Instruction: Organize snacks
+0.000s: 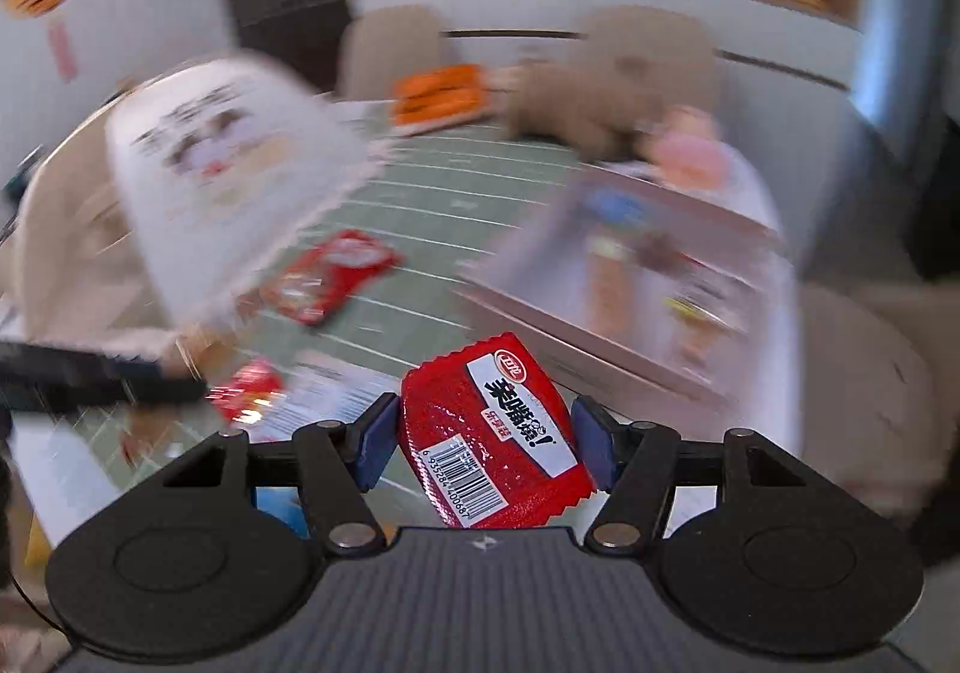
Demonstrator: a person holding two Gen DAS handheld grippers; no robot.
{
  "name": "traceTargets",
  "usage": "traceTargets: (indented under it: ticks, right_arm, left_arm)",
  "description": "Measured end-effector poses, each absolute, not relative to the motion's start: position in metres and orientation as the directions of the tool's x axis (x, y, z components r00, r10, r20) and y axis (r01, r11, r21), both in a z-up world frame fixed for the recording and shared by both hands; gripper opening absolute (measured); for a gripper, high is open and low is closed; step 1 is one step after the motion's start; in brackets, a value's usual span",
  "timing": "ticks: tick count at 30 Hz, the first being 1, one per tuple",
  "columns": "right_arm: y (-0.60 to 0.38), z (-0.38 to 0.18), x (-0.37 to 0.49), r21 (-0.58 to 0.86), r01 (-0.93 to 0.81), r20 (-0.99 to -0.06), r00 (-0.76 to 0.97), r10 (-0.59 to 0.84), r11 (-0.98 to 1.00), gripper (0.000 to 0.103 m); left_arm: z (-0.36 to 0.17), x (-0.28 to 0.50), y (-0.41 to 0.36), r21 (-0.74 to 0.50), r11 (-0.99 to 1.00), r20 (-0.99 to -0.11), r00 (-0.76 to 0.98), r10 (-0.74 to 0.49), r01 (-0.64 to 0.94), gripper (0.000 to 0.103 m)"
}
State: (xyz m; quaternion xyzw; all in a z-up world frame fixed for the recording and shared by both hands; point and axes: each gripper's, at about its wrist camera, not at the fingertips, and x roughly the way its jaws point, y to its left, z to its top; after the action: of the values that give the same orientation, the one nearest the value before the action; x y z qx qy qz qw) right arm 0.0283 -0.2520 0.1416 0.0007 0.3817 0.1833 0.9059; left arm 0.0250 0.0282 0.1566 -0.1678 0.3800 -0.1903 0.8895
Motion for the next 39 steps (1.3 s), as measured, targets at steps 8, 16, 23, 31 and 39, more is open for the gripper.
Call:
traceTargets:
  ticks: [8, 16, 23, 31, 39]
  right_arm:
    - [-0.315, 0.155, -0.012, 0.175, -0.191, -0.617, 0.743, 0.259, 0.966, 0.064]
    - [-0.327, 0.148, -0.010, 0.178, -0.038, -0.650, 0.745, 0.146, 0.983, 0.065]
    - [-0.314, 0.167, 0.042, 0.141, -0.034, -0.597, 0.794, 0.113, 0.989, 0.065]
    - [-0.287, 0.182, 0.140, 0.204, -0.056, -0.517, 0.842, 0.156, 0.977, 0.082]
    - [-0.271, 0.107, 0.065, 0.268, -0.212, -0.702, 0.626, 0.341, 0.940, 0.082]
  left_arm:
    - [0.239, 0.124, -0.057, -0.437, 0.778, -0.427, 0.657, -0.621, 0.451, 0.043]
    - [0.168, 0.182, -0.052, -0.496, 0.807, -0.458, 0.693, -0.557, 0.321, 0.042]
    - [0.104, 0.146, 0.002, -0.493, 0.827, -0.588, 0.597, -0.546, 0.270, 0.042]
    - [0.083, 0.118, 0.021, -0.452, 0.850, -0.666, 0.532, -0.523, 0.269, 0.042]
    - [0.077, 0.075, 0.022, -0.382, 0.892, -0.724, 0.522, -0.451, 0.241, 0.042]
